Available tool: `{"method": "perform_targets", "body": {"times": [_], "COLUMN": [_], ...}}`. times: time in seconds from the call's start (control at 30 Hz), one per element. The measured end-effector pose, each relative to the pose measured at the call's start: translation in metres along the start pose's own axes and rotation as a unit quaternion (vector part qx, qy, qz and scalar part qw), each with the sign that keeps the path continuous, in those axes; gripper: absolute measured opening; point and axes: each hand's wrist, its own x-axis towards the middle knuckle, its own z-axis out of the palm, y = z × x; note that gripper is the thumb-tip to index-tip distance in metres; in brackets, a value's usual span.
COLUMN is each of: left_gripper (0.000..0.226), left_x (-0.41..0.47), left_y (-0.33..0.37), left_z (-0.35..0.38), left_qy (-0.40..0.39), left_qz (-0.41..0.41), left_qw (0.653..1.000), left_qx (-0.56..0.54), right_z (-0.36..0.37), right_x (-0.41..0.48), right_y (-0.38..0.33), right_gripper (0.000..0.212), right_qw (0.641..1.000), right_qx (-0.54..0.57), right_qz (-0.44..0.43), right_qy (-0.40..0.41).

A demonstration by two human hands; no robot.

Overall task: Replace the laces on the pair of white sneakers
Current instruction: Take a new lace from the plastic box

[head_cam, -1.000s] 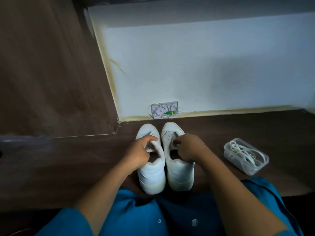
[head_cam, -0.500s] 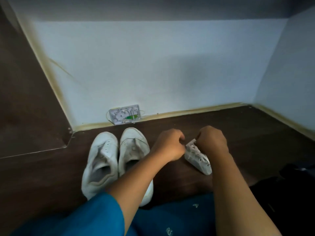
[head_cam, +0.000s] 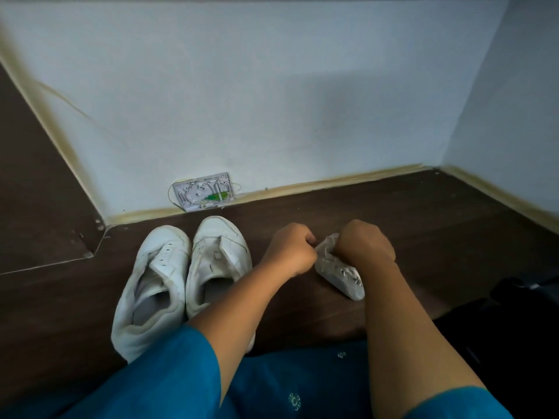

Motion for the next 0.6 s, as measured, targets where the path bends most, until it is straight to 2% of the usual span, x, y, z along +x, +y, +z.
{"method": "perform_targets", "body": {"times": [0.07, 0.17, 0.23, 0.3, 0.43, 0.53, 0.6], "left_gripper": [0.034, 0.038, 0.036, 0.024, 0.005, 0.007, 0.009], "left_x": [0.001, 0.001, 0.001, 0.0, 0.005, 0.007, 0.006], "left_y": [0.0, 0.004, 0.01, 0.016, 0.022, 0.025, 0.031], "left_z": [-0.002, -0.007, -0.01, -0.012, -0.014, -0.013, -0.017], "left_qy": [0.019, 0.035, 0.018, 0.009, 0.039, 0.046, 0.045], "left_qz": [0.006, 0.04, 0.069, 0.081, 0.078, 0.054, 0.04], "left_qw": [1.0, 0.994, 0.988, 0.983, 0.979, 0.979, 0.973], "left_qx": [-0.02, -0.1, -0.135, -0.162, -0.183, -0.192, -0.222], "right_z": [-0.008, -0.021, -0.025, -0.027, -0.03, -0.036, -0.04], "right_x": [0.002, -0.002, -0.005, -0.006, -0.005, -0.008, -0.009], "right_y": [0.0, -0.007, -0.01, -0.011, -0.009, -0.014, -0.016], "right_gripper": [0.02, 0.003, 0.009, 0.013, 0.017, 0.019, 0.019], "right_qw": [0.997, 0.973, 0.962, 0.949, 0.909, 0.864, 0.854], "right_qx": [0.068, 0.206, 0.243, 0.284, 0.387, 0.469, 0.483], "right_qz": [-0.033, -0.096, -0.121, -0.128, -0.143, -0.166, -0.172], "right_qy": [0.02, 0.031, 0.04, 0.051, 0.062, 0.081, 0.091]}}
